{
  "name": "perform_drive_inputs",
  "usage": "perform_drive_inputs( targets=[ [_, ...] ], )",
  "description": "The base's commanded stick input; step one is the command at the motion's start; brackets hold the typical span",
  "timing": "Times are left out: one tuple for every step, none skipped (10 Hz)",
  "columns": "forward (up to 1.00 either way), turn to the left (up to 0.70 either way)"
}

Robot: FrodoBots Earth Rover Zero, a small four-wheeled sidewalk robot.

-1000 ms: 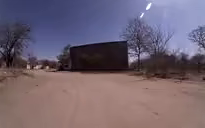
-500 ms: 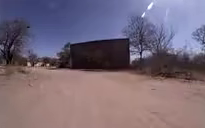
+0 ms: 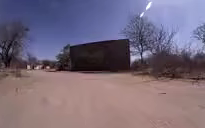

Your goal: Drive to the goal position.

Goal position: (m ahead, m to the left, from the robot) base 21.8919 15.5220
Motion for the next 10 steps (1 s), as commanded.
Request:
perform_drive_inputs(
  targets=[
    [1.00,0.25],
    [1.00,0.27],
    [1.00,0.27],
    [1.00,0.00],
    [1.00,0.05],
    [1.00,0.27],
    [1.00,0.27],
    [1.00,0.27],
    [1.00,0.03],
    [1.00,0.00]
  ],
)
